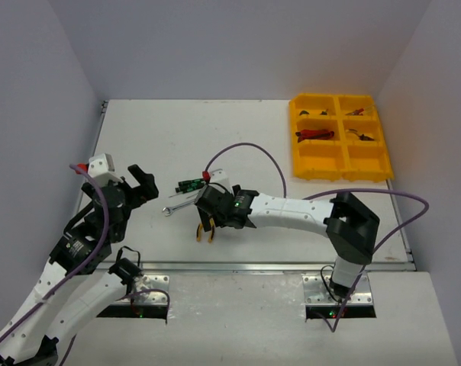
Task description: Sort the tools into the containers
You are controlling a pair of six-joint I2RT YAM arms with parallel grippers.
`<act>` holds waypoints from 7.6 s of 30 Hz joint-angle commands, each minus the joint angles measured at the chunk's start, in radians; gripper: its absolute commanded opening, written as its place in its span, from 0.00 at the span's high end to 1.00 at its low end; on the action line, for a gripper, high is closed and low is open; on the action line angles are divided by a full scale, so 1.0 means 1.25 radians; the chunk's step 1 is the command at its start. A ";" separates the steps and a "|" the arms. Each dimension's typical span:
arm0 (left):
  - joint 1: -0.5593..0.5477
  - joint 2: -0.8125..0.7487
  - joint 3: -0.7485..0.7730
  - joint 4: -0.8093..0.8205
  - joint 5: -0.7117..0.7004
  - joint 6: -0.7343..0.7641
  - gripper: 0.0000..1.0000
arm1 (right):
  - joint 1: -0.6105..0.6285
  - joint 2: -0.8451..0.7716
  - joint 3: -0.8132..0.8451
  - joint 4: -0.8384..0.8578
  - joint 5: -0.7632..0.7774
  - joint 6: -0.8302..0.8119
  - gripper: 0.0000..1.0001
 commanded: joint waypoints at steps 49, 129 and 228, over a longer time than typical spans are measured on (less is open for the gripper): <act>0.007 -0.037 0.009 0.027 0.012 0.005 0.00 | -0.013 -0.051 0.010 -0.009 0.070 0.179 1.00; -0.006 0.008 0.005 0.046 0.051 0.021 0.00 | -1.150 -0.005 0.168 0.134 -0.492 0.036 0.01; 0.171 1.296 0.656 0.020 0.203 -0.711 1.00 | -0.432 -0.589 -0.477 0.145 -0.460 -0.279 0.02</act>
